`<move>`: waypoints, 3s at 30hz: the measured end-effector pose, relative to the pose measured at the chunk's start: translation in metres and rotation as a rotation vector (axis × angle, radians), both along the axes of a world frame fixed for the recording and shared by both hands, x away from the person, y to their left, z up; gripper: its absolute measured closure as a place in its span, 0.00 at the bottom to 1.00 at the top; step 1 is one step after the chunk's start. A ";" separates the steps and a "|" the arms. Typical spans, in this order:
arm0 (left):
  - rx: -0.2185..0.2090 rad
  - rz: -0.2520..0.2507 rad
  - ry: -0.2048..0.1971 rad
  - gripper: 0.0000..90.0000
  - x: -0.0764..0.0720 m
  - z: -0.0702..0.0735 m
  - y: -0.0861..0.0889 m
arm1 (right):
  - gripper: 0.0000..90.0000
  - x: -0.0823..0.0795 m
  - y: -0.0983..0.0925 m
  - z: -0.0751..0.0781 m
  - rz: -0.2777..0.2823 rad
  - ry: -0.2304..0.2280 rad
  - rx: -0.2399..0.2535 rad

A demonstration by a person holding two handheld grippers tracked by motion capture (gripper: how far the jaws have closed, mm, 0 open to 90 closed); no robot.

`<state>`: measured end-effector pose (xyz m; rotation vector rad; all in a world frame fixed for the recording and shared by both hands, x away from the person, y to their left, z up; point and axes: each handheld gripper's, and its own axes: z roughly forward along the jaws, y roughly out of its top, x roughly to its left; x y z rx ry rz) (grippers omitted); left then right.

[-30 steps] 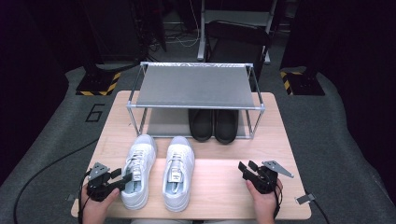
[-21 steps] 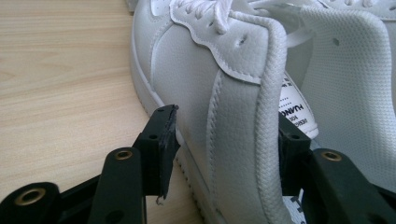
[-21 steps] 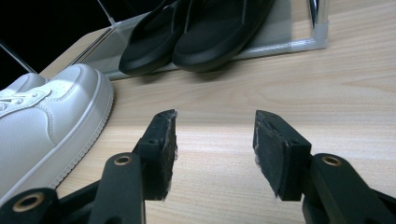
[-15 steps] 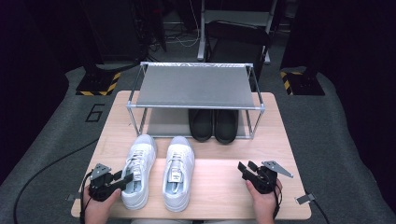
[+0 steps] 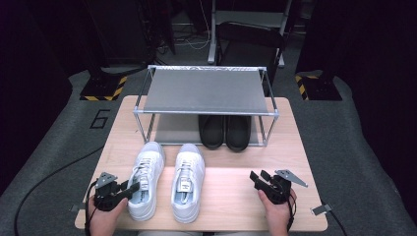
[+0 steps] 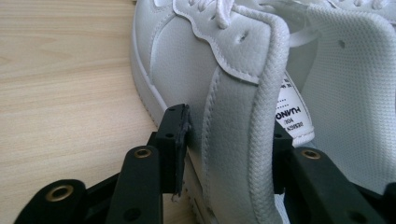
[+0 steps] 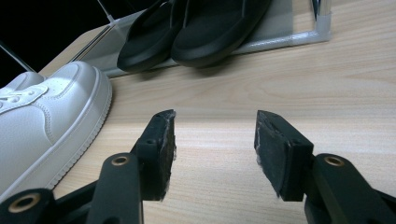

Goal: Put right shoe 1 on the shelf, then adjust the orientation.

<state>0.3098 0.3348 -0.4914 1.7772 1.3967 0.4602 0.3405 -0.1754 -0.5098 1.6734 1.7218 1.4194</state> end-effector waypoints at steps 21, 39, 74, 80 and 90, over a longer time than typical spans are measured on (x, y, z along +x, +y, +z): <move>0.090 0.036 0.003 0.86 0.001 0.006 -0.005 | 0.52 0.002 0.000 -0.004 -0.007 0.014 0.008; 0.074 -0.004 0.093 0.76 0.010 0.008 -0.001 | 0.52 0.003 -0.001 -0.007 0.001 0.027 0.018; 0.063 0.061 0.033 0.90 0.008 0.008 0.001 | 0.52 0.004 -0.006 -0.009 -0.020 0.043 0.051; 0.046 0.053 0.031 0.91 0.007 0.010 0.002 | 0.52 0.004 -0.007 -0.010 -0.018 0.042 0.049; 0.027 0.050 0.016 0.91 0.006 0.019 0.002 | 0.52 0.004 -0.009 -0.010 -0.028 0.050 0.070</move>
